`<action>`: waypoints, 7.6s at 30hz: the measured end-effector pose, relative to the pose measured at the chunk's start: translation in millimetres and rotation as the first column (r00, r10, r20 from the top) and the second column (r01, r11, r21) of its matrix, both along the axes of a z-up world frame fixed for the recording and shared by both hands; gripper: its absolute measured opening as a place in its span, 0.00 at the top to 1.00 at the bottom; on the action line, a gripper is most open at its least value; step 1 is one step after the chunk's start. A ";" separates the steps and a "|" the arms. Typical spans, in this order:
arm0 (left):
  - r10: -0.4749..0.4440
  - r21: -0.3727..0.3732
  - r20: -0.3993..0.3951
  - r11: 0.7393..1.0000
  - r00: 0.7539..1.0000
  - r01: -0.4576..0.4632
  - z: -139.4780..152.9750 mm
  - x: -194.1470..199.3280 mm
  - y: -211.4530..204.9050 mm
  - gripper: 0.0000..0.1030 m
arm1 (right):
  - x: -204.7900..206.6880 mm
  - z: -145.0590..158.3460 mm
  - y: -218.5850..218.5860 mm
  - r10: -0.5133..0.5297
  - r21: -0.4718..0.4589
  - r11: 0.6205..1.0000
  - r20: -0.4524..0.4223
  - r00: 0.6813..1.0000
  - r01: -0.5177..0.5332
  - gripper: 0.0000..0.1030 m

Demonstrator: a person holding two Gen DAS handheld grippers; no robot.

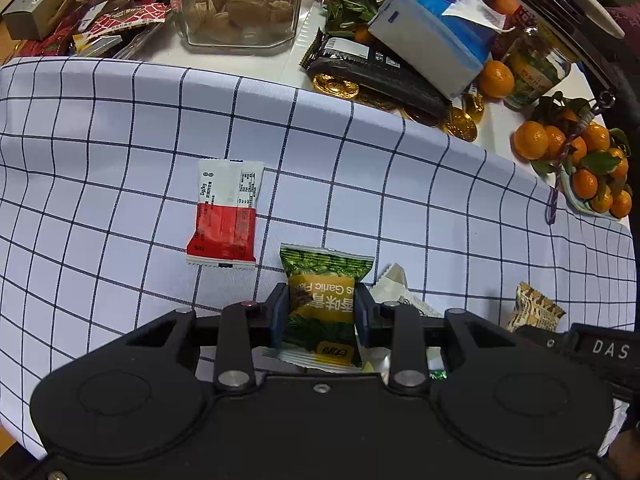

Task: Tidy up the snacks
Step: 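Grasp green garlic-flavor packet with left tool and lift both packets, then carry both packets over the gold tray and open both tools to drop them, then move both open tools back over the snacks on the cloth, then grasp white sesame-crisp packet with right tool while left tool approaches red-white packet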

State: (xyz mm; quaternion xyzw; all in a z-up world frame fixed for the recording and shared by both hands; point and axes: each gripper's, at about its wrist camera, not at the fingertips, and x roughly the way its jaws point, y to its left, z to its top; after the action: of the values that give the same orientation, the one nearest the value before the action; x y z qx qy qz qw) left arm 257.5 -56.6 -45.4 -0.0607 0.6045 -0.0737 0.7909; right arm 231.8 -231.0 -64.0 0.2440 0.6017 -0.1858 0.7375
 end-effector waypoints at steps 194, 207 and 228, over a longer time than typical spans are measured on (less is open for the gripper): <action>0.000 0.140 0.024 0.990 1.000 -0.004 33.0 -23.4 31.3 0.58 | -43.9 -4.0 19.2 0.132 -0.054 0.989 -0.099 0.986 -0.138 0.54; 0.052 0.066 -0.079 0.997 0.996 -0.047 26.6 -7.5 47.8 0.58 | -7.0 -25.5 65.3 0.196 -0.011 0.980 -0.056 0.979 -0.197 0.57; 0.077 0.048 -0.110 0.996 0.991 -0.072 20.9 -5.0 61.4 0.58 | 18.2 -30.3 28.3 -0.057 -0.032 0.998 0.049 0.997 0.058 0.62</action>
State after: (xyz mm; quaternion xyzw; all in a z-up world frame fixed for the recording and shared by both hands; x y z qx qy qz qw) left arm 252.4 4.7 -24.6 -0.0697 0.6467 -0.0272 0.7590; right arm 250.0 -202.7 -94.4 0.2533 0.5733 -0.2110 0.7501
